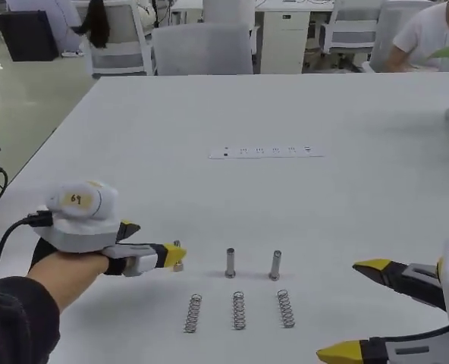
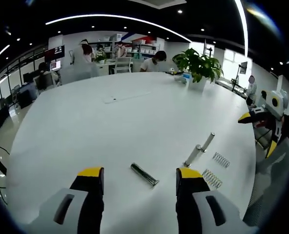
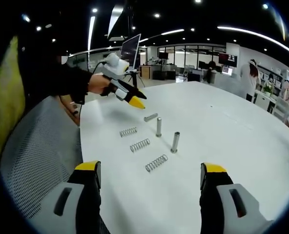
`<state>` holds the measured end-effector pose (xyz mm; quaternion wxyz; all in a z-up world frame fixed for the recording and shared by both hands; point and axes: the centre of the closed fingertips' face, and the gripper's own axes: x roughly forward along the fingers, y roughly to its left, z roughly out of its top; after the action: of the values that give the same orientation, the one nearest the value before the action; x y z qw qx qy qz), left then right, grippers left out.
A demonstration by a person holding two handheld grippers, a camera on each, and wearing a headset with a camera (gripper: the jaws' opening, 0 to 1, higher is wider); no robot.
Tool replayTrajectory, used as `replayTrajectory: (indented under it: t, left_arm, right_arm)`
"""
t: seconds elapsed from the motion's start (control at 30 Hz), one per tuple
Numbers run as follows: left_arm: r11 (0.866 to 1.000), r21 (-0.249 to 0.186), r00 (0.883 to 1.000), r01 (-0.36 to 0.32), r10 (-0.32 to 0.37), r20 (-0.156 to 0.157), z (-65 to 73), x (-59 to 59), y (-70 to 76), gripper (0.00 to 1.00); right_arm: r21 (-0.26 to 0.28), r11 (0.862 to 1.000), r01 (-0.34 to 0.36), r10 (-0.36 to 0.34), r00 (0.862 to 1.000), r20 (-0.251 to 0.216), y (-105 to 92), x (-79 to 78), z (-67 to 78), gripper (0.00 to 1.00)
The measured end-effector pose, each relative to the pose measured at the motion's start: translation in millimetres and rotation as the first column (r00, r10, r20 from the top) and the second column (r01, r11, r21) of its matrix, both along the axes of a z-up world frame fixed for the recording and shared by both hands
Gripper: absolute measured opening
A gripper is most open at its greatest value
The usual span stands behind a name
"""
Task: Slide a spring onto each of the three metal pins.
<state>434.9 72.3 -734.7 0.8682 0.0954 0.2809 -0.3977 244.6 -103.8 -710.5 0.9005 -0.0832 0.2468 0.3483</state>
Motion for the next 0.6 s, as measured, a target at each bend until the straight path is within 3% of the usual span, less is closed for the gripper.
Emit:
replayTrajectory:
  t: [0.1, 0.4, 0.6]
  left_arm:
    - [1.000, -0.001, 1.000, -0.012, 0.012, -0.013, -3.0, 4.7, -4.0, 0.53]
    - [0.999, 0.048, 0.999, -0.024, 0.026, -0.043, -20.4, 11.2, -12.5, 0.45]
    - [0.996, 0.082, 0.998, -0.034, 0.038, -0.047, -27.1, 16.2, -17.6, 0.38]
  right_arm:
    - [0.000, 1.000, -0.002, 0.002, 1.000, -0.002, 0.2, -0.2, -0.9, 0.83]
    - [-0.002, 1.000, 0.002, -0.002, 1.000, -0.013, -3.5, -1.3, -4.8, 0.83]
    - [-0.001, 1.000, 0.004, -0.004, 1.000, -0.019, -4.9, -1.5, -6.0, 0.83]
